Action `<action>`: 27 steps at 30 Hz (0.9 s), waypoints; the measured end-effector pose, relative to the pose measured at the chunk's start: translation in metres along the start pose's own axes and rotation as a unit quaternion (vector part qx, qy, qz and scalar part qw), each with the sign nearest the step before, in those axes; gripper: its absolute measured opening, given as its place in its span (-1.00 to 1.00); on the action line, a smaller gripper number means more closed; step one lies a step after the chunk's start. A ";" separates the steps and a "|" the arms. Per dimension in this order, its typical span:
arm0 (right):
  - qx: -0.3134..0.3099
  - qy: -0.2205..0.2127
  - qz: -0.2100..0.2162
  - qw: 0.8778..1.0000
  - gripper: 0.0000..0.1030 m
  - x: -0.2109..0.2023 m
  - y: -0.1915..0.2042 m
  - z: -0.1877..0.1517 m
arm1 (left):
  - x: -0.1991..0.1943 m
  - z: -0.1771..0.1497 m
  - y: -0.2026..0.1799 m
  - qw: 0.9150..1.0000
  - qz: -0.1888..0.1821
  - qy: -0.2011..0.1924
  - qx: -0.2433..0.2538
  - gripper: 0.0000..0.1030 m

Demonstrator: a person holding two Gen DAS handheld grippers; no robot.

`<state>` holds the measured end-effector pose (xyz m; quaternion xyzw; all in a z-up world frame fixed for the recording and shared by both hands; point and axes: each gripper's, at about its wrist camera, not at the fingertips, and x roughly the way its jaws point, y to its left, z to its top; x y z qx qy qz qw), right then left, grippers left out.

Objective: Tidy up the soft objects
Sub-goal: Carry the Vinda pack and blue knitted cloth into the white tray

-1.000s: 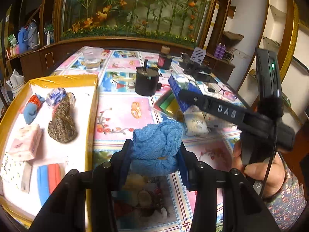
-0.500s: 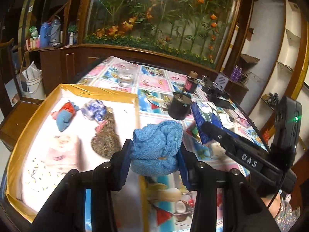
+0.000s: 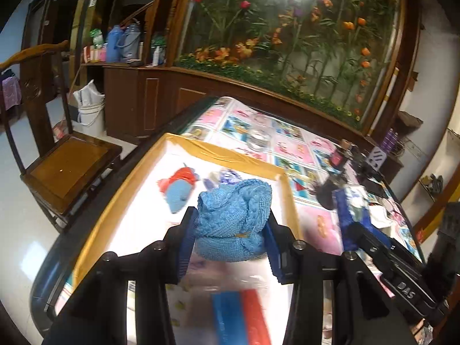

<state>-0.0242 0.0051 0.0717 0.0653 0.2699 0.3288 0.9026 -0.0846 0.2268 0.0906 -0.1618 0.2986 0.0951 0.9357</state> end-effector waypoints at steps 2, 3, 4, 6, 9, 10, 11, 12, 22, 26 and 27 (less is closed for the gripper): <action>-0.001 0.000 0.008 1.000 0.04 0.003 0.004 0.000 | 0.003 0.005 0.012 1.000 0.010 0.003 -0.005 -0.16; -0.003 0.001 0.012 1.000 0.04 0.004 0.006 0.000 | 0.005 0.007 0.017 1.000 0.016 0.005 -0.008 -0.16; -0.006 0.002 0.017 1.000 0.04 0.006 0.010 0.000 | 0.008 0.010 0.022 1.000 0.022 0.008 -0.011 -0.16; -0.014 0.007 0.028 0.999 0.04 0.011 0.019 0.000 | 0.012 0.015 0.031 0.999 0.023 0.016 -0.021 -0.16; -0.029 0.020 0.051 0.998 0.04 0.018 0.033 -0.002 | 0.024 0.017 0.037 0.999 0.021 0.038 -0.028 -0.16; -0.033 0.028 0.059 0.997 0.04 0.021 0.039 -0.004 | 0.029 0.017 0.037 0.998 0.024 0.044 -0.027 -0.16; -0.040 0.037 0.067 0.996 0.04 0.026 0.044 -0.006 | 0.033 0.017 0.037 0.998 0.027 0.050 -0.026 -0.16; -0.045 0.044 0.072 0.995 0.05 0.029 0.048 -0.007 | 0.037 0.016 0.037 0.998 0.032 0.057 -0.026 -0.16; -0.057 0.104 0.105 0.987 0.07 0.055 0.060 -0.021 | 0.058 0.013 0.035 0.995 0.031 0.093 -0.034 -0.13; -0.062 0.109 0.108 0.986 0.10 0.057 0.064 -0.024 | 0.058 0.011 0.033 0.995 0.027 0.093 -0.032 0.02; -0.064 0.110 0.109 0.986 0.11 0.058 0.064 -0.024 | 0.057 0.011 0.033 0.995 0.026 0.091 -0.032 0.15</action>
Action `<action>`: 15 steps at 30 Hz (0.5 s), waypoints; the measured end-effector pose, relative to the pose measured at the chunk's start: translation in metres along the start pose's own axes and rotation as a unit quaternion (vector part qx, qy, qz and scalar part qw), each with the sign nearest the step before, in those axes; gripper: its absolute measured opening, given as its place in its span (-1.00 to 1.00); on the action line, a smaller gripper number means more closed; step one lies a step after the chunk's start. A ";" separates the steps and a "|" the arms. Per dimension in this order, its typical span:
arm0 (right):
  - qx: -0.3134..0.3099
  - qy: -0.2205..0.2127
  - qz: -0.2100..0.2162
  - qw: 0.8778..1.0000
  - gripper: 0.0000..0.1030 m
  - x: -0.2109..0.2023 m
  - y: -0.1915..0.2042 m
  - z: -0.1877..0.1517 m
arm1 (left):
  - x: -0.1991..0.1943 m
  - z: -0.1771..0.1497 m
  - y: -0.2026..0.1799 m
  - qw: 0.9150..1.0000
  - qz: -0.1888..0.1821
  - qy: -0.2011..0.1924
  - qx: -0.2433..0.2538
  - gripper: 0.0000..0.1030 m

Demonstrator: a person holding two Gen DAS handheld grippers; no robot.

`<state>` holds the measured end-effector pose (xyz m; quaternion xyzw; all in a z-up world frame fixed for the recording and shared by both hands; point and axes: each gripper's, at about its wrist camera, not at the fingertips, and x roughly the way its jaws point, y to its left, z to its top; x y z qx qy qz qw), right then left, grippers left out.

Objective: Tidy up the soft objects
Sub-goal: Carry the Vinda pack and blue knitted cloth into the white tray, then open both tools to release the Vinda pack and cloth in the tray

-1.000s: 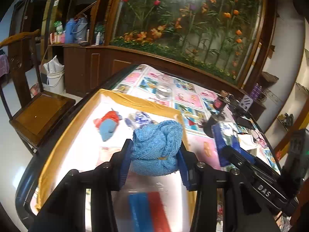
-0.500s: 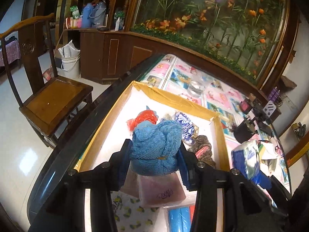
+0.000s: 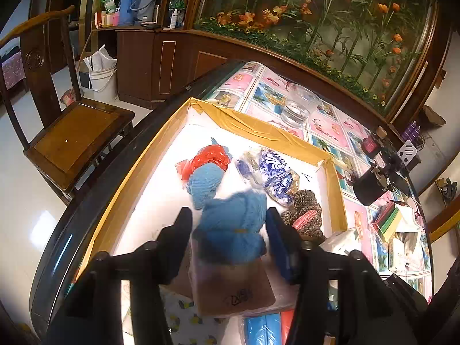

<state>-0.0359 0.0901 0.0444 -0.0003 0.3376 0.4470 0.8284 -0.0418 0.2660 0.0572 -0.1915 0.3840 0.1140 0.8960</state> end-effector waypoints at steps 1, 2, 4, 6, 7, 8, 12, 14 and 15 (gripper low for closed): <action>-0.002 0.002 0.001 1.000 0.12 -0.001 0.000 0.000 | -0.002 0.000 0.000 1.000 -0.001 -0.003 0.000 0.20; -0.005 0.005 0.001 1.000 0.14 0.000 0.001 -0.001 | -0.003 -0.001 -0.001 1.000 -0.002 -0.005 0.000 0.26; -0.009 0.005 0.004 1.000 0.25 -0.001 0.001 0.000 | -0.006 -0.001 -0.002 1.000 -0.004 -0.009 0.001 0.27; -0.013 -0.001 0.005 1.000 0.40 -0.004 0.001 0.000 | -0.010 -0.002 -0.003 1.000 -0.007 -0.013 0.000 0.27; -0.014 -0.005 0.004 1.000 0.46 -0.006 0.001 0.000 | -0.013 -0.002 -0.003 1.000 -0.009 -0.014 0.000 0.27; -0.014 -0.011 0.003 1.000 0.48 -0.008 0.000 0.001 | -0.015 -0.002 -0.004 1.000 -0.010 -0.015 0.000 0.27; 0.004 -0.038 0.002 0.999 0.47 -0.021 -0.012 0.002 | -0.024 -0.004 -0.008 1.000 -0.015 -0.019 0.003 0.27; 0.017 -0.048 -0.002 0.999 0.47 -0.028 -0.020 0.003 | -0.029 -0.005 -0.011 1.000 -0.017 -0.022 0.007 0.27; 0.025 -0.053 -0.004 0.998 0.47 -0.032 -0.024 0.004 | -0.033 -0.006 -0.013 1.000 -0.018 -0.024 0.010 0.27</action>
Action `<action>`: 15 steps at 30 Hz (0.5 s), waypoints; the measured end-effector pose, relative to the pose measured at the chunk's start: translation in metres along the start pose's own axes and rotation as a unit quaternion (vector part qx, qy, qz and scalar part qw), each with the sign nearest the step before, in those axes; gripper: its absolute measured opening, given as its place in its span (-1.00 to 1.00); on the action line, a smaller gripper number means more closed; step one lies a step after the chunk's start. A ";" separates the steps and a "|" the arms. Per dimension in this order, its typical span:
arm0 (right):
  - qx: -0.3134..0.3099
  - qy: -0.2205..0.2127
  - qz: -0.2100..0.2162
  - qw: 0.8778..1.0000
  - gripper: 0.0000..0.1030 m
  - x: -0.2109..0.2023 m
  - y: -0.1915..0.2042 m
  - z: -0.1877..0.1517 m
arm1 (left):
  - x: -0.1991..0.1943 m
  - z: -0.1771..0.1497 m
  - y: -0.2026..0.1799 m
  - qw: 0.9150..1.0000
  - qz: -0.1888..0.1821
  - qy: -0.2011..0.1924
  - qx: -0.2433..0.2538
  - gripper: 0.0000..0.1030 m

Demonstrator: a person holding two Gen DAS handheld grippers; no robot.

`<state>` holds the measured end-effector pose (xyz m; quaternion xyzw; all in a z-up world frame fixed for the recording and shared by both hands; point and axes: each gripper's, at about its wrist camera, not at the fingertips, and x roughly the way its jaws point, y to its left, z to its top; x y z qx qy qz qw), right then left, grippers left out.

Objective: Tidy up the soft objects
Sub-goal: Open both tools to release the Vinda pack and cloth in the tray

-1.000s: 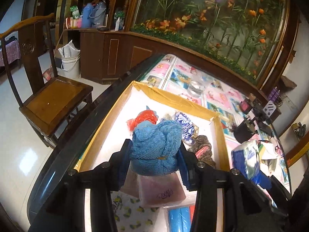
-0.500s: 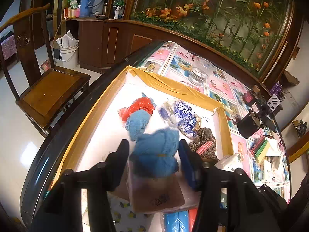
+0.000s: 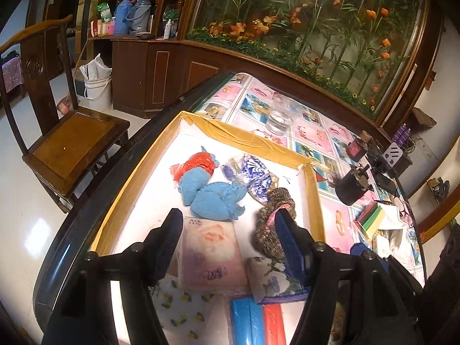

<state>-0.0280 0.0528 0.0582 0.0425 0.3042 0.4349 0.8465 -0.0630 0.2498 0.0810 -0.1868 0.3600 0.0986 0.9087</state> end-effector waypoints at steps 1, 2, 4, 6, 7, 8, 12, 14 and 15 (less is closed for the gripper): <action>0.006 -0.003 -0.001 1.000 0.47 -0.003 -0.005 0.001 | -0.003 -0.001 -0.002 1.000 -0.002 -0.002 0.002 0.27; 0.010 -0.007 -0.005 1.000 0.47 -0.007 -0.010 0.002 | -0.005 -0.002 -0.005 1.000 -0.004 -0.002 0.004 0.27; 0.019 -0.017 -0.016 1.000 0.47 -0.017 -0.019 0.003 | -0.009 -0.003 -0.012 1.000 -0.011 -0.003 0.010 0.27; 0.032 -0.027 -0.030 0.999 0.47 -0.028 -0.034 0.004 | -0.009 -0.005 -0.020 1.000 -0.017 -0.001 0.017 0.28; 0.039 -0.033 -0.035 0.998 0.47 -0.034 -0.041 0.005 | -0.009 -0.006 -0.026 1.000 -0.022 0.001 0.022 0.28; 0.048 -0.038 -0.041 0.997 0.47 -0.040 -0.050 0.005 | -0.010 -0.009 -0.032 0.999 -0.027 0.003 0.028 0.28; 0.085 -0.065 -0.079 0.991 0.47 -0.071 -0.089 0.007 | -0.010 -0.016 -0.060 0.998 -0.045 0.011 0.053 0.29; 0.101 -0.080 -0.095 0.987 0.47 -0.088 -0.107 0.008 | -0.010 -0.021 -0.078 0.996 -0.057 0.017 0.070 0.30; 0.109 -0.088 -0.110 0.984 0.47 -0.098 -0.117 0.007 | -0.009 -0.024 -0.087 0.995 -0.061 0.019 0.080 0.31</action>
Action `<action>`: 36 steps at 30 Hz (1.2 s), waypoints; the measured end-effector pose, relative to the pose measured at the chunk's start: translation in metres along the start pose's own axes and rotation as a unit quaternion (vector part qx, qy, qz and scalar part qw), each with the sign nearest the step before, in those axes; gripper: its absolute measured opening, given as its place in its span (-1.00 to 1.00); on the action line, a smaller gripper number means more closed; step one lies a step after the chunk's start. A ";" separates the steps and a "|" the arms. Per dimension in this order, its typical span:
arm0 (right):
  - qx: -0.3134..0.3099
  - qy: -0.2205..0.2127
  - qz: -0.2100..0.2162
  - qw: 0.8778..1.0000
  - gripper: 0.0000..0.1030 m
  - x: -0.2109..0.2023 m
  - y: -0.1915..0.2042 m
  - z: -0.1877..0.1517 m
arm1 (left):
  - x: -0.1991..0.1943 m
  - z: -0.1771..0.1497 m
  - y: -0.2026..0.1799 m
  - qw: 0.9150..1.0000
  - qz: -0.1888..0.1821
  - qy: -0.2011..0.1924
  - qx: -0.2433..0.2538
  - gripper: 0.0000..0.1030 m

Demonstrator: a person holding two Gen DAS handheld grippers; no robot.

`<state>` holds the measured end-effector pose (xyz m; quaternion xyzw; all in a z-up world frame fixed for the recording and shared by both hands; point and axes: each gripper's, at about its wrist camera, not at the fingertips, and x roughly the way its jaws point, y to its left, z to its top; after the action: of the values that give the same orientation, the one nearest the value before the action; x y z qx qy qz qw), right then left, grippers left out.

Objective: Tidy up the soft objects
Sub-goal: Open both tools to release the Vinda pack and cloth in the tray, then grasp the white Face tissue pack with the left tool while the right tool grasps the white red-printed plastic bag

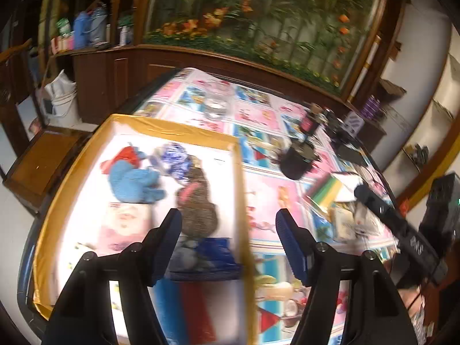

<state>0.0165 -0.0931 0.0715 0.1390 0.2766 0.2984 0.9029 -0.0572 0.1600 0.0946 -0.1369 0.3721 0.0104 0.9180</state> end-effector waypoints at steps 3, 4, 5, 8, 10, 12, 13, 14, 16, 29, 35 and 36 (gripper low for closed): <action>0.026 -0.020 -0.033 0.999 0.47 -0.019 -0.034 0.010 | 0.009 -0.006 -0.031 0.999 -0.014 0.011 0.028 0.38; 0.038 -0.027 -0.041 0.998 0.47 -0.025 -0.046 0.013 | 0.014 -0.008 -0.042 0.999 -0.019 0.017 0.038 0.38; 0.049 -0.034 -0.049 0.997 0.47 -0.031 -0.056 0.016 | 0.019 -0.010 -0.054 0.998 -0.025 0.024 0.048 0.38; 0.097 -0.060 -0.068 0.991 0.47 -0.056 -0.095 0.023 | 0.037 -0.017 -0.089 0.995 -0.044 0.049 0.077 0.38; 0.129 -0.071 -0.071 0.987 0.47 -0.069 -0.115 0.025 | 0.053 -0.024 -0.113 0.991 -0.054 0.070 0.100 0.38; 0.160 -0.077 -0.072 0.981 0.47 -0.078 -0.135 0.025 | 0.067 -0.029 -0.134 0.987 -0.062 0.087 0.117 0.38; 0.171 -0.078 -0.071 0.980 0.47 -0.081 -0.140 0.025 | 0.075 -0.031 -0.146 0.985 -0.064 0.096 0.125 0.38; 0.178 -0.078 -0.070 0.978 0.47 -0.083 -0.145 0.026 | 0.082 -0.032 -0.155 0.984 -0.064 0.102 0.132 0.38; 0.185 -0.082 -0.074 0.977 0.47 -0.088 -0.151 0.026 | 0.096 -0.032 -0.171 0.982 -0.060 0.108 0.144 0.38; 0.181 -0.069 -0.076 0.978 0.47 -0.091 -0.157 0.025 | 0.166 -0.043 -0.217 0.970 -0.002 0.143 0.194 0.41; 0.156 -0.029 -0.109 0.981 0.50 -0.075 -0.150 0.021 | 0.159 -0.040 -0.205 0.976 0.007 0.117 0.183 -0.12; 0.151 -0.015 -0.116 0.982 0.50 -0.069 -0.150 0.020 | 0.156 -0.041 -0.199 0.977 0.002 0.118 0.176 -0.12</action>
<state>0.0512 -0.2544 0.0542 0.2448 0.3190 0.1444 0.9041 0.0516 -0.0547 0.0084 0.0279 0.4740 -0.0694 0.8774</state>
